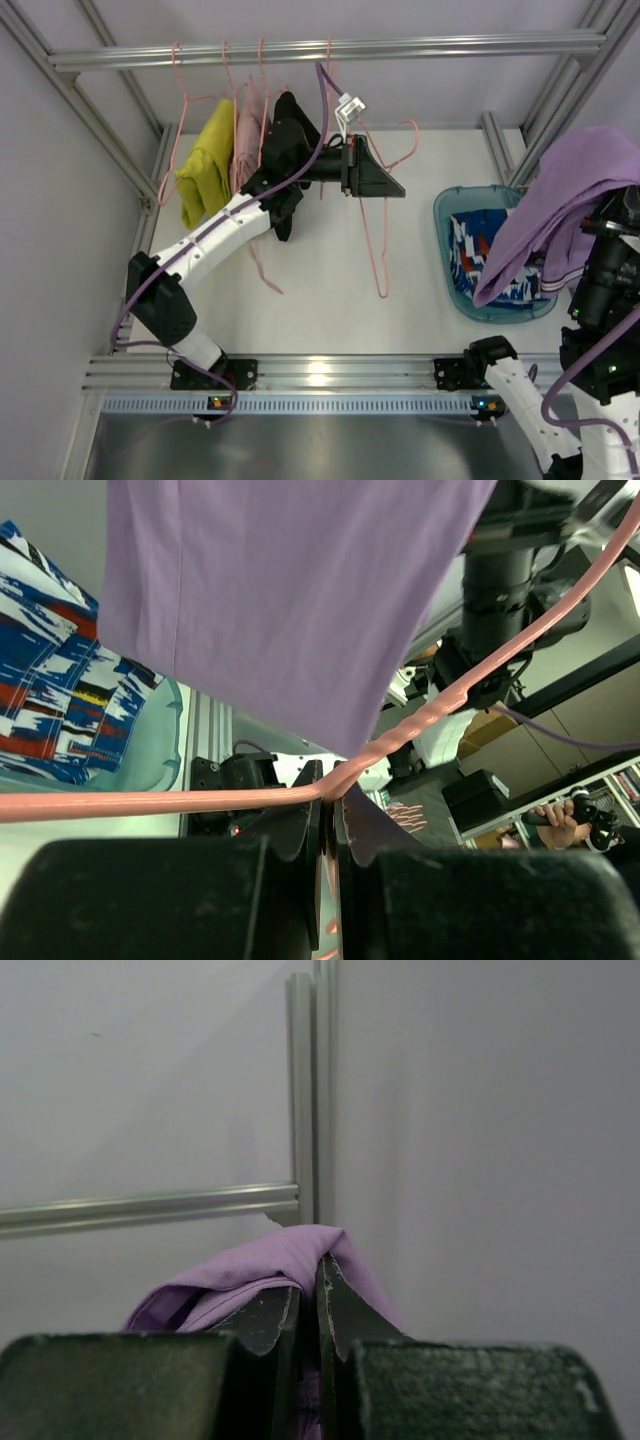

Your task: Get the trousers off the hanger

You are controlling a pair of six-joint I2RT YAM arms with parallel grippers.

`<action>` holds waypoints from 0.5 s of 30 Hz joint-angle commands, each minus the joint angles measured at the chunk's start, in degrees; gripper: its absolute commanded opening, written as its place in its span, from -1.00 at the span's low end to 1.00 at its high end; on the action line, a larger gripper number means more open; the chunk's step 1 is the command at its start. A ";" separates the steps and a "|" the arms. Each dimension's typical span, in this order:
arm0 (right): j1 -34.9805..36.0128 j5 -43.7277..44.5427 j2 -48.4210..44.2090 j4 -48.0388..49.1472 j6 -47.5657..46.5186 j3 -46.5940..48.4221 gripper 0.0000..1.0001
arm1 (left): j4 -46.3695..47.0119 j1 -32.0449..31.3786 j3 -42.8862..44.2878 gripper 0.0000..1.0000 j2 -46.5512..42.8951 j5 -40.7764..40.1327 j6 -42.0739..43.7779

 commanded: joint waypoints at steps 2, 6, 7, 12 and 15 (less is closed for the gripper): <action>-5.90 0.88 -6.78 -4.94 -0.06 -3.61 -1.00 | 2.89 -0.26 3.45 -1.00 0.78 1.22 1.59; -10.47 1.05 -11.70 -11.35 -0.67 -6.17 -1.00 | 2.89 -0.26 4.41 -1.00 1.22 0.60 1.15; -11.69 1.40 -12.41 -12.50 -0.85 -6.78 -1.00 | 2.89 -0.26 4.68 -1.00 1.31 0.43 1.15; -12.41 0.18 -16.54 -13.93 -3.03 -16.00 -1.00 | 2.89 -0.35 5.03 -1.00 1.49 0.43 1.41; -12.41 -1.49 -15.24 -10.50 -3.57 -22.85 -1.00 | 2.89 -0.35 5.38 -1.00 1.49 0.69 1.33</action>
